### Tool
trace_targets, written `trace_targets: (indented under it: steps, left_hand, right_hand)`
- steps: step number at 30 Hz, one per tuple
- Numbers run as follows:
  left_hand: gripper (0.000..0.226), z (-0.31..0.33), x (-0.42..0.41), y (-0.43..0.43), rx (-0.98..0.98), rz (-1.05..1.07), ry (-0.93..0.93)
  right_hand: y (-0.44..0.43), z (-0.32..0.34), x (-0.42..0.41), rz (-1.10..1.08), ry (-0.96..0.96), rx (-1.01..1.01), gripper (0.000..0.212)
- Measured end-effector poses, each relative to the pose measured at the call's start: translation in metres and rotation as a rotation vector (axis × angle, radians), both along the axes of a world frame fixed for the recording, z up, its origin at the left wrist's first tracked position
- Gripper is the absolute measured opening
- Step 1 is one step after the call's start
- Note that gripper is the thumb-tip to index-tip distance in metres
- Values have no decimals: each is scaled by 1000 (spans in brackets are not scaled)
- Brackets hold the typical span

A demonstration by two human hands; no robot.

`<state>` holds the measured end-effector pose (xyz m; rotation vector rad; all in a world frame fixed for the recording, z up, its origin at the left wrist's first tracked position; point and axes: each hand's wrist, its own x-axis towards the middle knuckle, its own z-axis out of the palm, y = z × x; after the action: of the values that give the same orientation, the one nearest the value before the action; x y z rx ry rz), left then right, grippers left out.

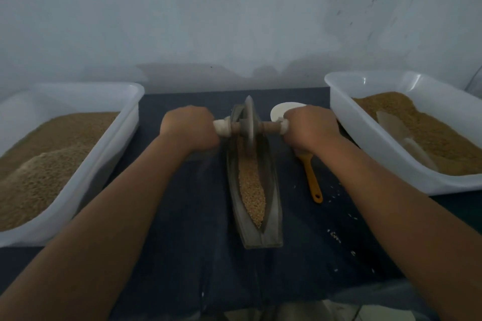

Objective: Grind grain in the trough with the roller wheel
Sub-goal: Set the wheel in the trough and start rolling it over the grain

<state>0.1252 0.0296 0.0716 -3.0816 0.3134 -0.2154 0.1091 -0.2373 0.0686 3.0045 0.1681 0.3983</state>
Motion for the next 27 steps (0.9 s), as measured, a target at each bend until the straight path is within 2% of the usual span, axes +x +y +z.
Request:
trace_targets:
  steps: [4, 6, 8, 11, 13, 15, 18, 20, 24, 25, 27]
  left_hand:
    - [18, -3, -40, 16, 12, -117, 268]
    - [17, -11, -70, 30, -10, -169, 340]
    - [17, -21, -88, 37, -19, -171, 295]
    - [20, -26, -72, 29, -24, -75, 182]
    - [21, -21, -44, 17, 9, -18, 61]
    - [22, -13, -18, 6, 9, 22, -39]
    - [23, -6, -5, 0, 12, 6, -51]
    - [21, -5, -17, 3, 24, -32, 9]
    - [19, -9, -62, 25, 57, -195, 161]
    - [19, -9, -70, 28, 51, -227, 189]
    - [20, -10, -73, 30, 49, -239, 229]
  right_hand:
    - [-10, 16, -35, 82, 415, 23, 22]
    - [-17, 19, -65, 138, 564, 2, 16]
    - [-22, 18, -80, 164, 524, -28, 17]
    - [-15, 14, -61, 142, 390, -17, 24]
    - [-8, 6, -33, 77, 250, -12, 31]
    - [-5, -2, -9, 11, 93, -14, 29]
    - [-4, -5, 6, -16, 41, -15, 27]
    - [-7, -1, 1, 21, 136, 12, 28]
    - [-24, 7, -48, 135, 640, 71, 14]
    - [-29, 7, -60, 148, 713, 95, 15]
    - [-32, 4, -68, 156, 710, 112, 17]
